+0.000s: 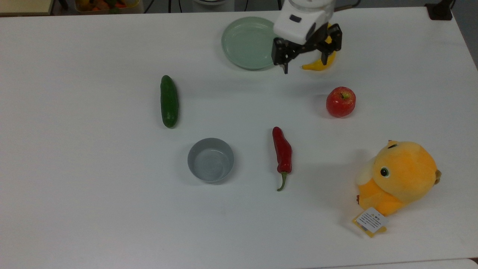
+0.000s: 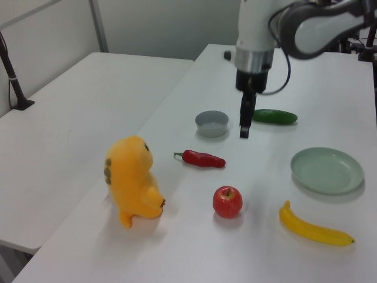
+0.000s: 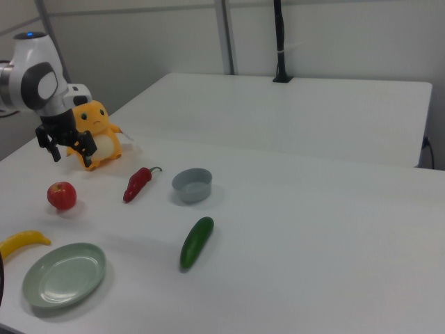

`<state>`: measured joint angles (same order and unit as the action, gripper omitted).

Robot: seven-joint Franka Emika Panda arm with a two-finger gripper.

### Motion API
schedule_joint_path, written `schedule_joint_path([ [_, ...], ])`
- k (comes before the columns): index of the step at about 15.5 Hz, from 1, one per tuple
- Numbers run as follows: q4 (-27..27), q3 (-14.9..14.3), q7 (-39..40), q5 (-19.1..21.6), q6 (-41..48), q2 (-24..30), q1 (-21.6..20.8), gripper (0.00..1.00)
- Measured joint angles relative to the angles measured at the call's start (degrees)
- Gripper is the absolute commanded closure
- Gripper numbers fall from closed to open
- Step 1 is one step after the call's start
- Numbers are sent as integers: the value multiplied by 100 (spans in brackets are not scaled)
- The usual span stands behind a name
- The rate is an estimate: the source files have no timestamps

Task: Put the red apple in the bowl
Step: 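Move the open gripper over the red apple and lower onto it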

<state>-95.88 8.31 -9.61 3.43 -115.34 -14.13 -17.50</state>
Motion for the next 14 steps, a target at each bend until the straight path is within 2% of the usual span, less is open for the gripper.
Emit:
schedule_joint_path([
  [4, 8, 207, 0, -24, -245, -233, -122, 0],
  [8, 54, 244, -49, -75, -500, -412, -376, 0],
  [10, 55, 246, -176, -250, -731, -575, -498, 0],
  [14, 57, 248, -606, -855, -1185, -1019, -669, 0],
])
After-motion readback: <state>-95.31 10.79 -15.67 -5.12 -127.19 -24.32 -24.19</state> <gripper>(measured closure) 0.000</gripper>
